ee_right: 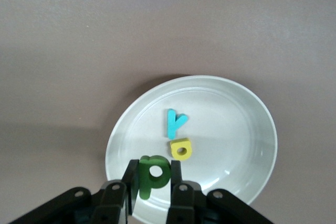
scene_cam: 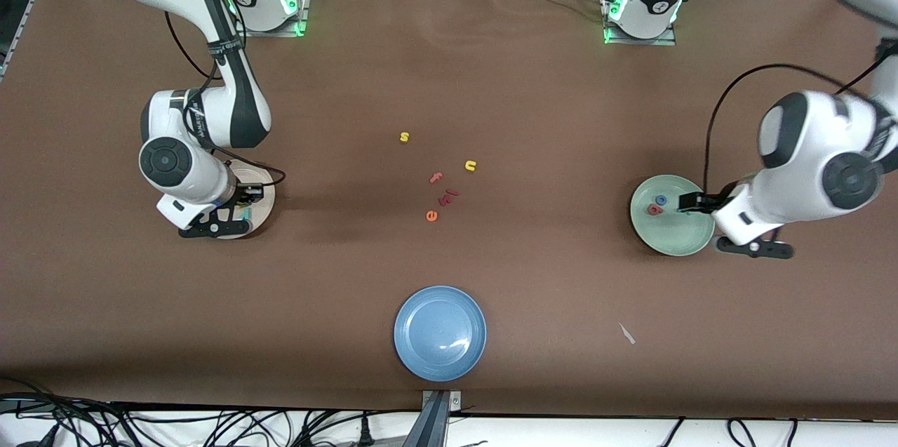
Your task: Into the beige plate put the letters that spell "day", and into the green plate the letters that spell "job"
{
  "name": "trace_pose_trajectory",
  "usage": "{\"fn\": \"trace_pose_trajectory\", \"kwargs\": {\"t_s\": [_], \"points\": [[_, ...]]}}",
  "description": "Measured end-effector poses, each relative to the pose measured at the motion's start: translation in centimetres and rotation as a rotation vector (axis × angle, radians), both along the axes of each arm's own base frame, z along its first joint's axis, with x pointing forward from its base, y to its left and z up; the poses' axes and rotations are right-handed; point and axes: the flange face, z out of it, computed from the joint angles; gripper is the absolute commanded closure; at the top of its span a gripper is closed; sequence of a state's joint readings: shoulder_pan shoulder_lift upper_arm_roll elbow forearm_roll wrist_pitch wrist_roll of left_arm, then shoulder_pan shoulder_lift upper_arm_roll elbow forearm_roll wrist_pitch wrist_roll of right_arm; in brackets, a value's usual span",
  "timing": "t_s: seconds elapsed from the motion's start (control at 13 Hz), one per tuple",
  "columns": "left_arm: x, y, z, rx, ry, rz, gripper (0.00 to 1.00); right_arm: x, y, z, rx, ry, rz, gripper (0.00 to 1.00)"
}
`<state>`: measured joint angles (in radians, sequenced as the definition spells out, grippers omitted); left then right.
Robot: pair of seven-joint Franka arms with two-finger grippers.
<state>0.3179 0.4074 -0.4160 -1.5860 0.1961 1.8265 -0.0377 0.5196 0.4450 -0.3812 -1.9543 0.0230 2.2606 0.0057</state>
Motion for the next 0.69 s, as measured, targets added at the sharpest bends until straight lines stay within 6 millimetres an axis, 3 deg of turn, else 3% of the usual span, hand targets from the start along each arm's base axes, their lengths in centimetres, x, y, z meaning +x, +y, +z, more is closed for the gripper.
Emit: {"fn": "trace_pose_trajectory", "kwargs": {"t_s": [0.08, 0.15, 0.39, 0.54, 0.69], "points": [[0.5, -0.2, 4.0, 0.0, -0.047, 0.003, 0.0, -0.8, -0.3, -0.7, 0.009, -0.021, 0.019, 0.35], [0.8, -0.2, 7.4, -0.009, -0.093, 0.012, 0.0, -1.5, -0.5, -1.2, 0.015, -0.033, 0.029, 0.0], [1.2, 0.0, 14.3, -0.055, -0.208, 0.038, 0.0, -2.1, -0.5, -0.9, 0.025, -0.036, 0.04, 0.0], [1.1, 0.0, 16.7, -0.081, -0.237, 0.047, 0.0, -1.8, 0.0, 0.6, 0.027, -0.002, 0.039, 0.0], [0.9, 0.1, 17.4, -0.083, -0.238, 0.049, 0.0, -1.1, 0.7, 2.8, 0.028, 0.035, 0.039, 0.0]]}}
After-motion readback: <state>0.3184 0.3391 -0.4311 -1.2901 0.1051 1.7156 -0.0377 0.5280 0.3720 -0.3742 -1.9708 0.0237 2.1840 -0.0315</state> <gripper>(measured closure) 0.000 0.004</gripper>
